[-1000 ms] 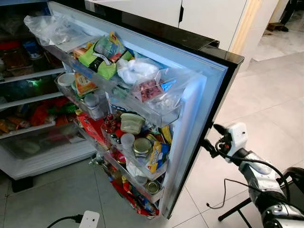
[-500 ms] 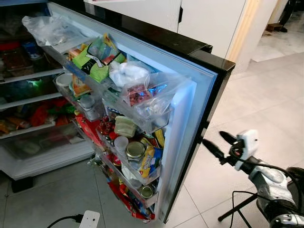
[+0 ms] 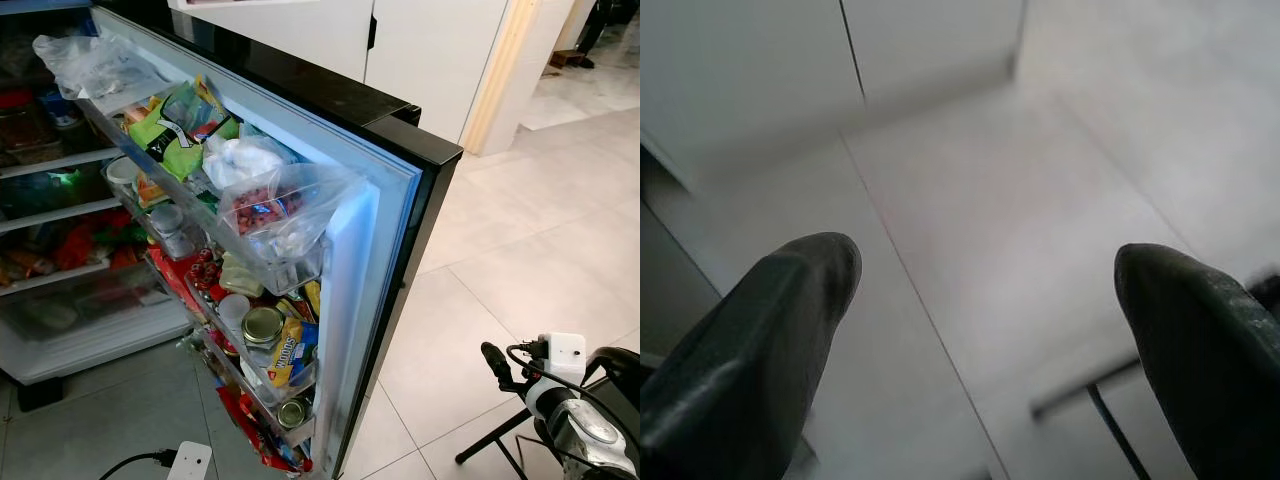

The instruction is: Restocking fridge

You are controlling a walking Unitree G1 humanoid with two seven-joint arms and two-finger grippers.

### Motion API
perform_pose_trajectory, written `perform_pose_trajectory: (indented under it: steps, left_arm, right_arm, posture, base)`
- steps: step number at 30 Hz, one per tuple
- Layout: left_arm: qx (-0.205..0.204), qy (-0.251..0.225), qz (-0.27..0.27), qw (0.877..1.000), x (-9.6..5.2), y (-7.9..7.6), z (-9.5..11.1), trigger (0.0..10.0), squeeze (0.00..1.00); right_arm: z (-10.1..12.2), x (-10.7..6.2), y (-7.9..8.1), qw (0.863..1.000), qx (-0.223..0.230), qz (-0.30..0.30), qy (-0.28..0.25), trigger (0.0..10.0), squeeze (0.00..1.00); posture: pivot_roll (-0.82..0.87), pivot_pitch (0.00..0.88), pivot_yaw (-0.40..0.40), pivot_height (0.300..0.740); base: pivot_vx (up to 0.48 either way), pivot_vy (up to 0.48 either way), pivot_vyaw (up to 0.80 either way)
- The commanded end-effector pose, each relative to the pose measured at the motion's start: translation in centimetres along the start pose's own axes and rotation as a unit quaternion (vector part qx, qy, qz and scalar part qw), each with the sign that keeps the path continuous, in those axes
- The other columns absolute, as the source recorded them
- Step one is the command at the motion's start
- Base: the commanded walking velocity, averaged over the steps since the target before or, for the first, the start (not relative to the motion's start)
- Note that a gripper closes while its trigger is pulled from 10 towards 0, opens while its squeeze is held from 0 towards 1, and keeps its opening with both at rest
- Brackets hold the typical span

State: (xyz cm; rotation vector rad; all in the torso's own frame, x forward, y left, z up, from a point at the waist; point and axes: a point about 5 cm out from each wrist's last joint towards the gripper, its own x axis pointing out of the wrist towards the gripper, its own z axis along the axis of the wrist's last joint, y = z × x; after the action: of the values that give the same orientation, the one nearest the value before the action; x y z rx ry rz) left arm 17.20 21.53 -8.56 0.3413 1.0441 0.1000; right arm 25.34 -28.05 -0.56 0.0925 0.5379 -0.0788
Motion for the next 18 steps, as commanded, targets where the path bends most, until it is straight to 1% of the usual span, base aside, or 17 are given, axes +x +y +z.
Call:
perform_pose_trajectory:
  steps: [1,2,5,6,8,11,12,13,14,18]
  left_arm:
    - [0.006,0.003,-0.006,1.000,0.0,-0.1,-0.3,10.0,0.00]
    - [0.006,0.003,-0.006,1.000,0.0,-0.1,-0.3,10.0,0.00]
    - [0.001,0.001,-0.007,1.000,0.0,-0.1,-0.2,10.0,0.00]
    - [0.001,0.001,-0.008,1.000,0.0,-0.1,-0.2,10.0,0.00]
    - [0.001,0.001,-0.008,1.000,0.0,-0.1,-0.2,10.0,0.00]
    - [0.001,0.001,-0.009,1.000,0.0,-0.2,-0.2,10.0,0.00]
    - [0.001,0.001,-0.009,1.000,0.0,-0.2,-0.2,10.0,0.00]
    - [0.001,0.001,-0.009,1.000,0.0,-0.2,-0.2,10.0,0.00]
    - [0.002,0.001,-0.010,1.000,0.0,-0.2,-0.2,10.0,0.00]
    - [0.001,-0.001,-0.011,1.000,0.0,-0.2,-0.2,10.0,0.00]
  right_arm:
    - [-2.5,-0.5,0.2,0.998,-0.014,-0.021,0.060,10.0,0.00]
    - [-2.5,-0.5,0.2,0.998,-0.014,-0.021,0.060,10.0,0.00]
    - [-4.1,-0.9,0.6,0.996,-0.010,-0.026,0.088,10.0,0.00]
    - [-5.3,-1.2,1.1,0.994,-0.015,-0.023,0.110,10.0,0.00]
    - [-6.7,-1.6,1.7,0.991,-0.011,-0.021,0.133,10.0,0.00]
    - [-7.7,-2.0,2.1,0.989,-0.006,-0.022,0.148,10.0,0.00]
    - [-8.9,-2.5,2.4,0.985,-0.023,-0.025,0.170,10.0,0.00]
    - [-9.1,-2.6,2.5,0.984,-0.028,-0.026,0.176,10.0,0.00]
    - [-9.7,-2.9,2.7,0.982,-0.023,-0.025,0.184,10.0,0.00]
    - [-10.4,-3.2,2.8,0.981,-0.010,-0.029,0.194,10.0,0.00]
  posture:
    - [0.01,0.000,-0.048,0.740]
    - [0.01,0.000,-0.048,0.740]
    - [0.01,0.000,-0.049,0.740]
    - [0.01,0.000,-0.049,0.740]
    - [0.01,0.000,-0.050,0.740]
    - [0.01,0.000,-0.049,0.740]
    - [0.01,0.000,-0.049,0.740]
    - [0.01,0.000,-0.049,0.740]
    - [0.01,0.000,-0.049,0.740]
    - [0.01,0.000,-0.049,0.740]
  base:
    - [0.000,0.000,0.00]
    - [0.000,0.000,0.00]
    - [0.000,0.000,0.00]
    - [0.000,0.000,0.00]
    - [0.000,0.000,0.00]
    - [0.000,0.000,0.00]
    - [0.000,0.000,0.00]
    - [0.000,0.000,0.00]
    - [0.000,0.000,0.00]
    - [0.000,0.000,0.00]
